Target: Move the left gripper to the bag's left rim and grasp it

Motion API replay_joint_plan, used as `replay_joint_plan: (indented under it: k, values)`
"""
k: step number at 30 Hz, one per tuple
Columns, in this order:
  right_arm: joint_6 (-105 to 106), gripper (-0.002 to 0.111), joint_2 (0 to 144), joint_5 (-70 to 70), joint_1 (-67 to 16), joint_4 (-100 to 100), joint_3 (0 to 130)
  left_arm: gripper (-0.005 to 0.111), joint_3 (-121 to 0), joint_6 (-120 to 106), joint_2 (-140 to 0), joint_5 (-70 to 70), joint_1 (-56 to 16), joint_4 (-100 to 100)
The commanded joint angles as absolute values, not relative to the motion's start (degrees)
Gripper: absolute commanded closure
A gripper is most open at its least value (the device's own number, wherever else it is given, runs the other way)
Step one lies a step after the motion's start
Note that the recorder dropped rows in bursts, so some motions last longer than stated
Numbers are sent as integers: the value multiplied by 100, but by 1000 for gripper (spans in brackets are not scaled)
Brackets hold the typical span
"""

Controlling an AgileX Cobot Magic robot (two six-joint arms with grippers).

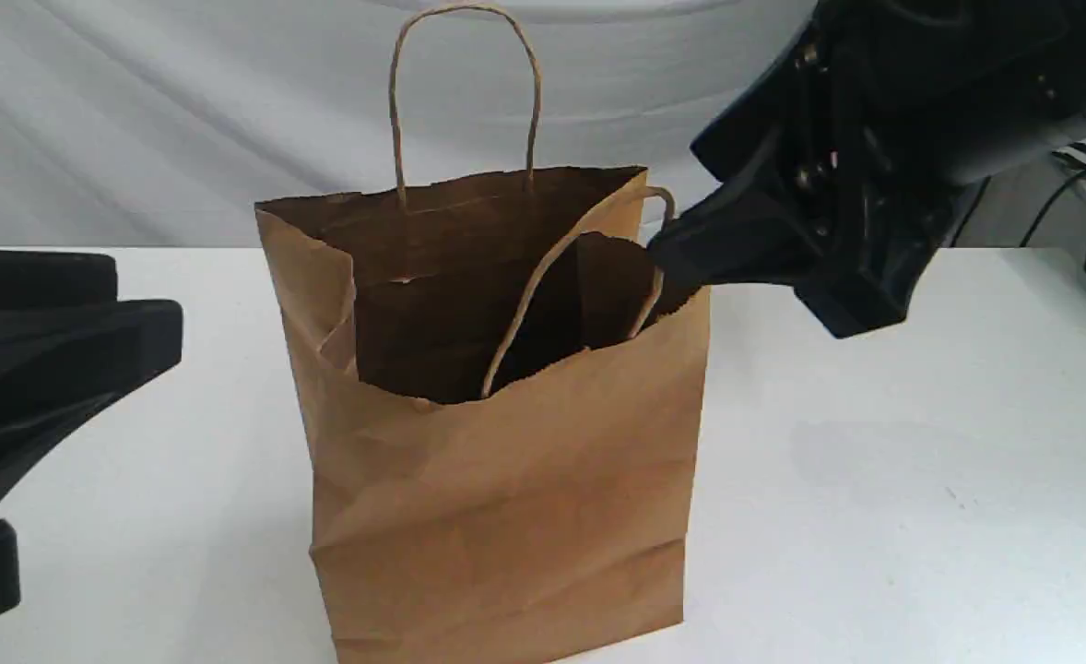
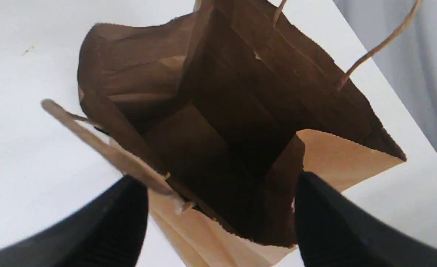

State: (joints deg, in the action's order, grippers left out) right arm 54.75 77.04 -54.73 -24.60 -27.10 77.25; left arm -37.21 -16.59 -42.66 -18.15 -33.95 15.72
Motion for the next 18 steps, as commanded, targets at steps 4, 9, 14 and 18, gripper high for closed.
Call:
replay_joint_plan:
  k: [4, 9, 14, 18]
  values:
    - [4757, 51, 7355, -5461, -2462, -1129, 7772, 68, -4127, -2167, -4921, -2189, -3425, 1719]
    - [4168, 51, 7246, -5090, -2147, -211, 8070, 68, -4829, -3967, -5939, -2276, -3425, 3444]
    - [3894, 51, 7246, -4583, -1378, -824, 8350, 68, -5355, -5612, -6745, -2502, -3425, 4982]
    - [3891, 51, 7246, -4599, -1021, -1527, 8414, 68, -5653, -6173, -7225, -2701, -3425, 5437]
